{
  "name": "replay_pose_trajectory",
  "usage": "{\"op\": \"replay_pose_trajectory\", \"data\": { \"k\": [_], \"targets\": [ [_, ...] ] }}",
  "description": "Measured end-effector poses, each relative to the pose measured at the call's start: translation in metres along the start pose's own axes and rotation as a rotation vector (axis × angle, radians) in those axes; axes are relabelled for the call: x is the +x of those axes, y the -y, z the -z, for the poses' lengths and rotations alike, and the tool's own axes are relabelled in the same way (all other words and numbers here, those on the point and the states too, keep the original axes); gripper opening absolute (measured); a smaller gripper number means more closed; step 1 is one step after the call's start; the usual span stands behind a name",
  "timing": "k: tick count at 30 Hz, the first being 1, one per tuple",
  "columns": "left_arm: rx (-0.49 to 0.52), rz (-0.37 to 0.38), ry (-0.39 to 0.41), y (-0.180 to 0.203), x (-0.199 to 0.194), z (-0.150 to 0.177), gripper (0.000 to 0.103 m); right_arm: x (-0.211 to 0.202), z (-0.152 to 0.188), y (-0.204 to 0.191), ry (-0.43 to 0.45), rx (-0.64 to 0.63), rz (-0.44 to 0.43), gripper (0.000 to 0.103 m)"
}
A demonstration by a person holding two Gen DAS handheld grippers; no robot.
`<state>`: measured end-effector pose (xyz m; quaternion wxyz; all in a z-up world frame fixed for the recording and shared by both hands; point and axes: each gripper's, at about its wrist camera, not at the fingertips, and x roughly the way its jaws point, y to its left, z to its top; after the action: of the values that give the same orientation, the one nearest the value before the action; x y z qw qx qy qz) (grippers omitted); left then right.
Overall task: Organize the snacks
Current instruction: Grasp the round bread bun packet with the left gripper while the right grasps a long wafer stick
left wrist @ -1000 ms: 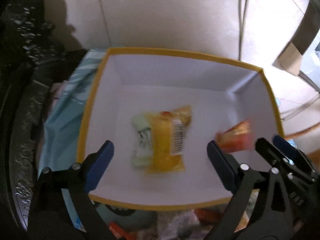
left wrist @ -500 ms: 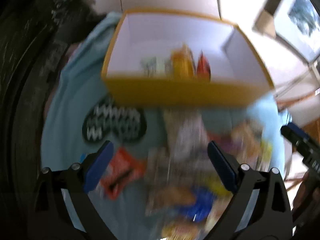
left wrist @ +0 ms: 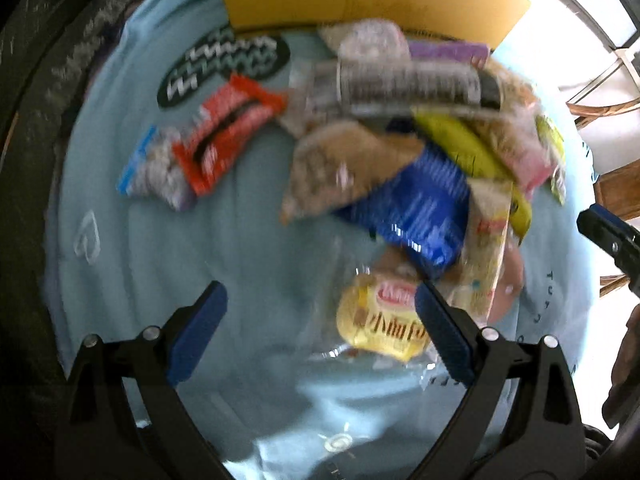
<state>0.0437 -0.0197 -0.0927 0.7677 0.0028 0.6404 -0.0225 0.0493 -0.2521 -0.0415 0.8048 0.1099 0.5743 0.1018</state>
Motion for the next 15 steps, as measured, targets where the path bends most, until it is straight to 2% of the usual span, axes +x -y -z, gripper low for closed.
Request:
{"op": "replay_pose_trajectory", "data": {
  "k": [3, 10, 12, 13, 15],
  "targets": [
    [-0.002, 0.013, -0.009, 0.006, 0.004, 0.007, 0.096, 0.001, 0.008, -0.003, -0.02, 0.003, -0.01, 0.071],
    [0.065, 0.036, -0.041, 0.031, 0.02, 0.016, 0.096, -0.002, 0.016, -0.004, -0.03, 0.001, -0.023, 0.071],
    [0.084, 0.035, -0.055, 0.034, 0.031, 0.019, 0.09, -0.001, 0.019, -0.006, -0.035, -0.015, -0.027, 0.071],
    [0.083, 0.03, -0.073, 0.033, 0.04, 0.021, 0.08, -0.001, 0.02, -0.008, -0.037, -0.025, -0.028, 0.071],
    [0.068, 0.035, -0.039, 0.029, 0.039, 0.021, 0.075, 0.003, 0.022, -0.016, -0.053, -0.052, -0.036, 0.071]
  ]
}}
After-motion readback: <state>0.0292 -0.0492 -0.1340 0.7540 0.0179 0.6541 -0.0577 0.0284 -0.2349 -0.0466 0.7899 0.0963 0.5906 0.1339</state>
